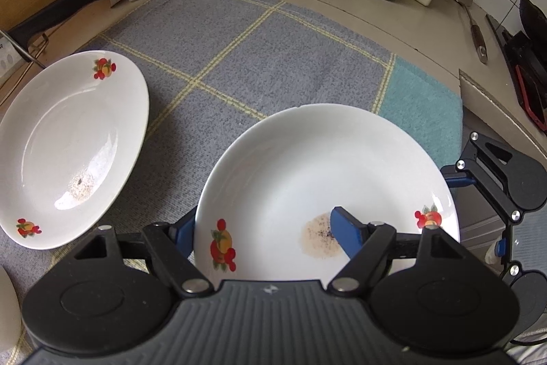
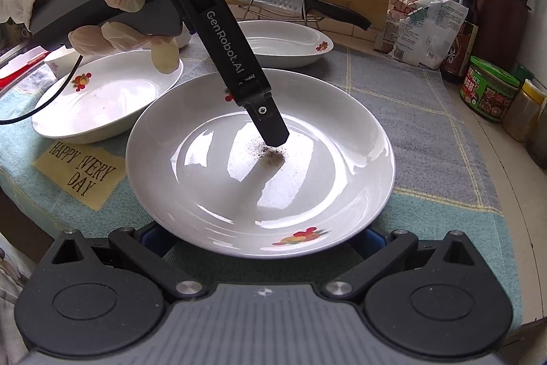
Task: Organize plates and bowls
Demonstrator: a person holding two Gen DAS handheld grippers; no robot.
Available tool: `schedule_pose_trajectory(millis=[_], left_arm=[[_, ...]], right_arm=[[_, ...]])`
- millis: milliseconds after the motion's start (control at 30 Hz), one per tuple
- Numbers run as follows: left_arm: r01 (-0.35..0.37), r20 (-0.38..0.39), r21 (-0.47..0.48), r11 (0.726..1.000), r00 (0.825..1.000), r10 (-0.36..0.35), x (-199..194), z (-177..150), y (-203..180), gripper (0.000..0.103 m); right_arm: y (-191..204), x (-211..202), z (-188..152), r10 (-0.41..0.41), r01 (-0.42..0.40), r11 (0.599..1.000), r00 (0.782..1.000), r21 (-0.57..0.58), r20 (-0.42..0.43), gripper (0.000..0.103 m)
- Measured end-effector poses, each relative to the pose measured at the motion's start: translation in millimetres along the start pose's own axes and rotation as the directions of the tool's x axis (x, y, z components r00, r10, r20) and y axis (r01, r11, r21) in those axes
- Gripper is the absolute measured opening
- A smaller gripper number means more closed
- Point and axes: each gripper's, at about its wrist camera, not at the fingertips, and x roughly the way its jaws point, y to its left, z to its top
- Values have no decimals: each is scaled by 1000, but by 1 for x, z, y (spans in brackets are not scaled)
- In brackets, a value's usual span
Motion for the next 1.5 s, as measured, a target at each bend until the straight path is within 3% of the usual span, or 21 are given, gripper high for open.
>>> schedule_pose_trajectory(millis=[700, 1500], left_arm=[[-20, 60, -48, 999, 998, 23, -17, 3, 11, 78], [-46, 98, -116, 992, 994, 57, 12, 68, 17, 77]], right_arm=[[-5, -5, 24, 18, -19, 999, 1000, -47, -10, 103], [-82, 12, 51, 48, -49, 989, 999, -137, -14, 103]])
